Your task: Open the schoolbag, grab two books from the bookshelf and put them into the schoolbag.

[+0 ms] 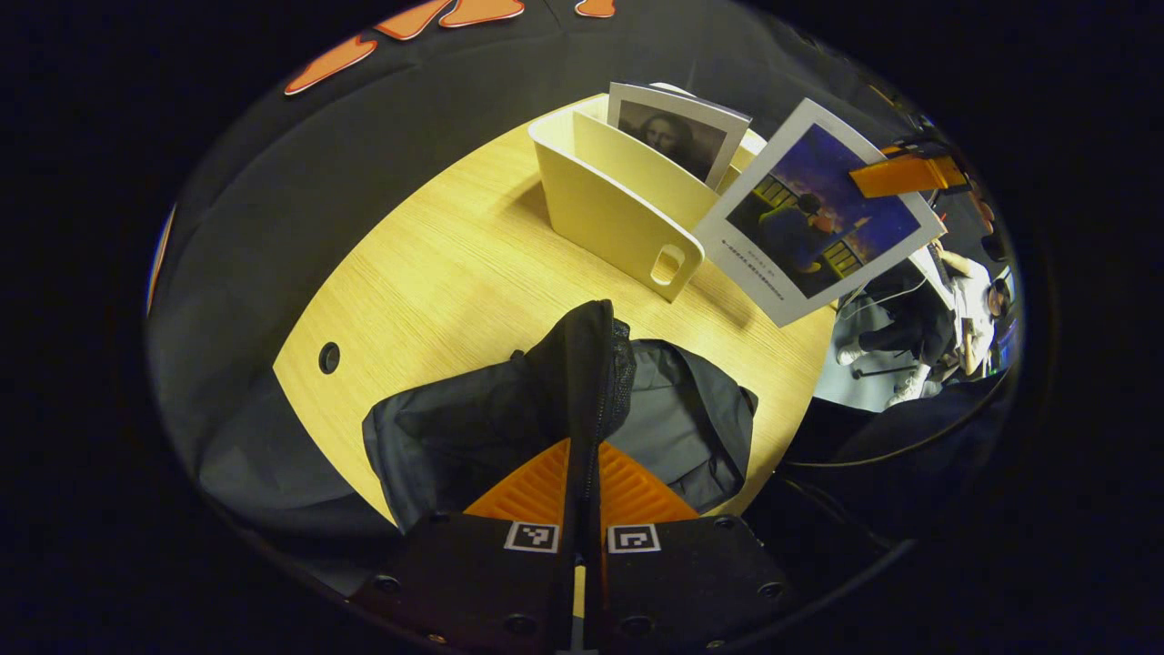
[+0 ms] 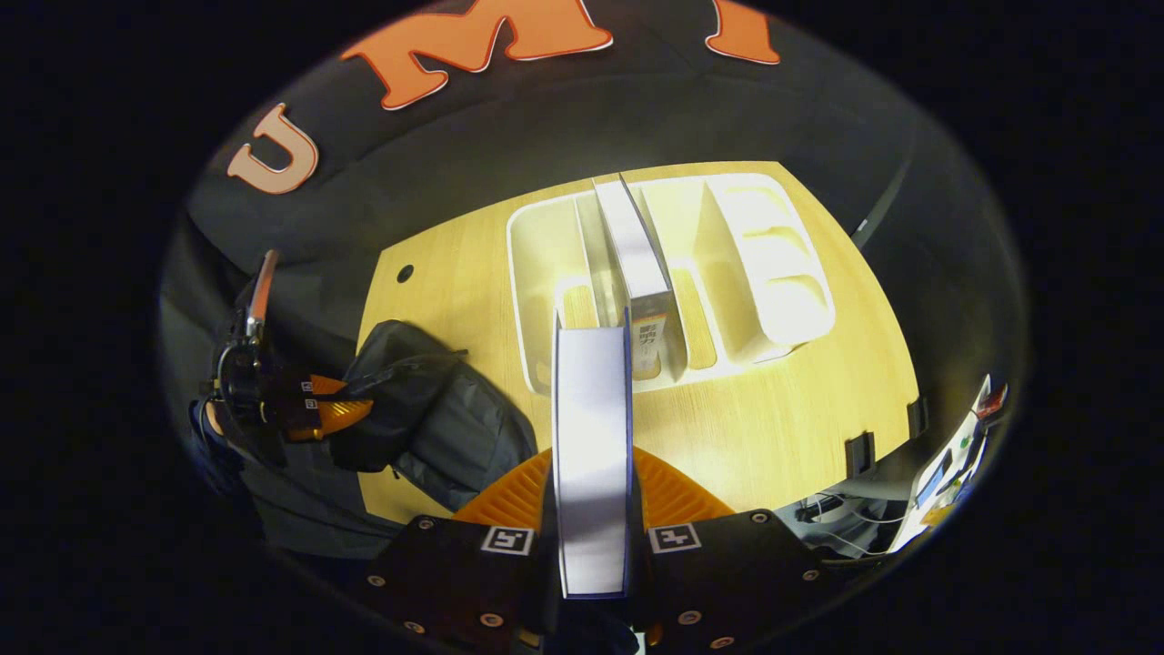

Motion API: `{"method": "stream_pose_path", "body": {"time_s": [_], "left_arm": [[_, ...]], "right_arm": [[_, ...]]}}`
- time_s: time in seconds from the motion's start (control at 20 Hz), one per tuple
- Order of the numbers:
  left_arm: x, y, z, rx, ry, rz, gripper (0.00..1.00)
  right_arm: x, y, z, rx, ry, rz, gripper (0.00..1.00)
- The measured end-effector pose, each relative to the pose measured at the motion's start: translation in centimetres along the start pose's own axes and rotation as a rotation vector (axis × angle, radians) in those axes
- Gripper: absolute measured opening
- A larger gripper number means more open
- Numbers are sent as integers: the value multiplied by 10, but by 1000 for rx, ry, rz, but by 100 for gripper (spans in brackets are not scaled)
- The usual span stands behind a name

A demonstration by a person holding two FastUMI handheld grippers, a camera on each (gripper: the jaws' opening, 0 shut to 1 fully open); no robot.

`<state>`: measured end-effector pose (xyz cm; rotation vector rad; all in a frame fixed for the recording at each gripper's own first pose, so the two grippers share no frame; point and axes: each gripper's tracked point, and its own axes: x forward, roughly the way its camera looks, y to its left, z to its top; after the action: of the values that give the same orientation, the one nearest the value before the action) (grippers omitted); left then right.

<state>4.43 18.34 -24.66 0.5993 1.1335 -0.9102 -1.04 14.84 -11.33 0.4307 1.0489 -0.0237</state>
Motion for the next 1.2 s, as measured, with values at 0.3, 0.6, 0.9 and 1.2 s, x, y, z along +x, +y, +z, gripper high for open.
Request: {"method": "stream_pose_path", "body": {"time_s": [0.3, 0.6, 0.9, 1.2], "left_arm": [[-6, 0, 2, -33, -19, 3, 6], [-15, 2, 8, -47, -43, 8, 6], [-19, 9, 20, -82, -66, 6, 6], [-4, 12, 42, -89, -67, -10, 6]], "right_arm": [[-17, -4, -17, 108, -64, 132, 31], [-11, 5, -24, 138, -108, 207, 30], [-19, 3, -44, 149, -121, 227, 30], [-25, 19, -58, 194, -126, 301, 30]]}}
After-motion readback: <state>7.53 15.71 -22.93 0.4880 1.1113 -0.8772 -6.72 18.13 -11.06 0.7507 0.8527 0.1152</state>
